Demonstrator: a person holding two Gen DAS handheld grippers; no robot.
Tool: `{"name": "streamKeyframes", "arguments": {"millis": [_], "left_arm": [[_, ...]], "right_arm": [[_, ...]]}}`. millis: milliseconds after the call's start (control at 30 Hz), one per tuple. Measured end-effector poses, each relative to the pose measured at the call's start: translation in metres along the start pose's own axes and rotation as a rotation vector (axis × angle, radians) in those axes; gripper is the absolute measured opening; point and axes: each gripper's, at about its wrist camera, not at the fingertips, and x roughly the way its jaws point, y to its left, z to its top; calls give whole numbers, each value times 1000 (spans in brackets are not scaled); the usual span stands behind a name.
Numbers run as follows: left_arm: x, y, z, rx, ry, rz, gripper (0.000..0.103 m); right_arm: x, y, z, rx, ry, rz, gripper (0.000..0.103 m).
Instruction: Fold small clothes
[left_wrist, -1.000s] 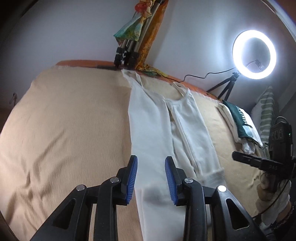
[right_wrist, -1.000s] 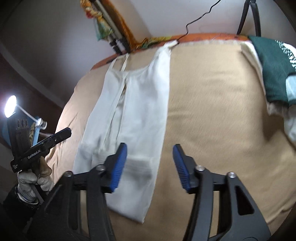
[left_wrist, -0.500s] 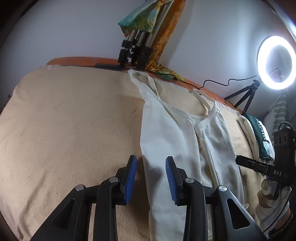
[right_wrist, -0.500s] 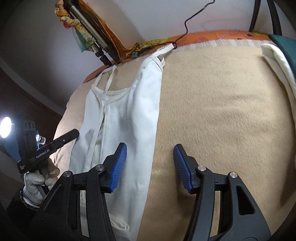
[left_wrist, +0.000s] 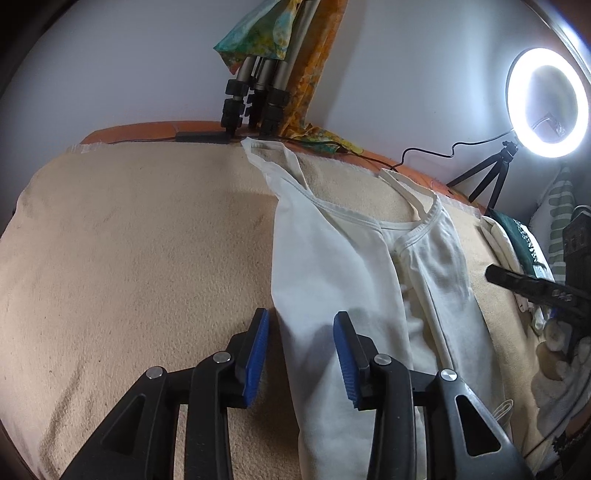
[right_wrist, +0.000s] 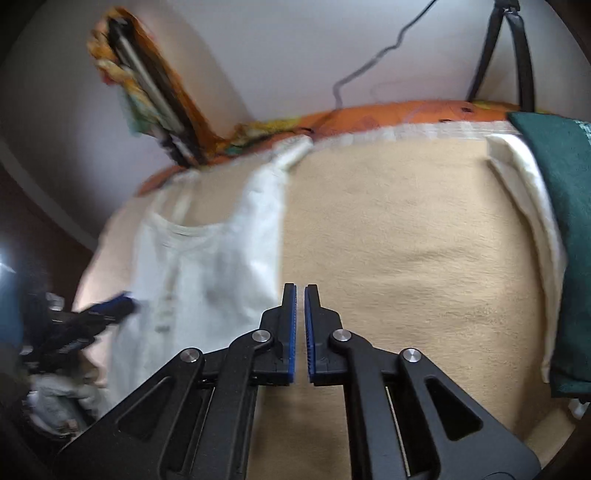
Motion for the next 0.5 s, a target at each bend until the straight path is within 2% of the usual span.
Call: {"name": "streamKeyframes", "arguments": {"millis": [100,167,267,400,500], "left_arm": [[0,-1,0,4,-4,4,37],[0,-3,0,14,-8,13,37],[0,-5,0,29,-11,18,37],[2,-4,4,31,-10,10,38],[6,-3,13,36,-13,16,38]], "right_arm": [[7,23,-3,-109,63,90,5],[19,30,-6,-134,104,109,5],[41,30,-2,-153,134,48,5],[53,11,17,-84,98,-44,1],[57,4,26,-100,80,-130,0]]}}
